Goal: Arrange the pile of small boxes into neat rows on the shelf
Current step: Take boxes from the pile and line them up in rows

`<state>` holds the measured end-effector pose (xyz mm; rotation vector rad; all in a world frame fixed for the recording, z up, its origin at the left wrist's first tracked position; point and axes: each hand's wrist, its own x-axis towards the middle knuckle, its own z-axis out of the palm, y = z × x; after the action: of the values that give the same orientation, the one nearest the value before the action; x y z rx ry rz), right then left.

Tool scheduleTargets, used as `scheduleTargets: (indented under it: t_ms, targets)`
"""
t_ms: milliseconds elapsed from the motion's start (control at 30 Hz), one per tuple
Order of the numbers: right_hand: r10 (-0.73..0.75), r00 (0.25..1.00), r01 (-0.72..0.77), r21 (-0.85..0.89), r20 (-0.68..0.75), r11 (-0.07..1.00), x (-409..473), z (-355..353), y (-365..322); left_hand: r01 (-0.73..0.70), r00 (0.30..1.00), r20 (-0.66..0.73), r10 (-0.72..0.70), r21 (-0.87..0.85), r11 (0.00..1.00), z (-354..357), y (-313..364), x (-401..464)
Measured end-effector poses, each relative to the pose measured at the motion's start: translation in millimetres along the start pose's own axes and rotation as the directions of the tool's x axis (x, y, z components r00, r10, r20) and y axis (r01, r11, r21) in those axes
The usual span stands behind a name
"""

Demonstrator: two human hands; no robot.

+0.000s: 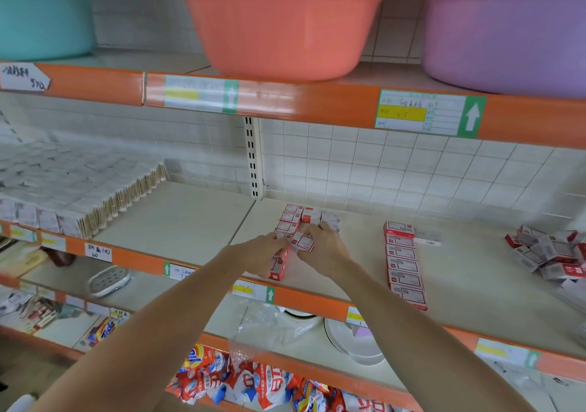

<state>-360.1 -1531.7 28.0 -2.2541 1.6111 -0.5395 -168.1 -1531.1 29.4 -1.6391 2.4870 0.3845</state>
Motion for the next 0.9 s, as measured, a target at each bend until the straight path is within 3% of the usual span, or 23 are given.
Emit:
scheduleTargets:
  t_ms: [100,233,400,633,900]
  targets:
    - [0.009,1.0,-0.009,0.017,0.003,1.0,0.1,-1.4,1.2,-0.02,0.999,0.027,0.018,0.046,0.999,2.0,-0.9,1.3]
    - [0.024,1.0,-0.024,0.029,0.007,0.999,0.0,-1.6,2.6,-0.115,0.992,-0.035,0.12,0.107,0.988,2.0,-5.8,-2.1]
    - [0.037,0.999,-0.037,0.032,0.007,0.999,0.6,-2.3,3.5,0.024,0.998,0.062,-0.02,-0.059,0.998,-3.5,1.5,-4.5]
    - [0.045,0.998,-0.046,0.031,0.042,0.998,1.1,-3.5,2.9,0.034,0.995,0.1,-0.024,-0.103,0.994,-7.2,4.6,-6.5]
    - [-0.021,0.988,0.076,-0.369,0.151,0.926,1.9,-3.5,-13.7,0.072,0.986,0.159,-0.054,-0.113,0.991,-16.8,4.4,-4.7]
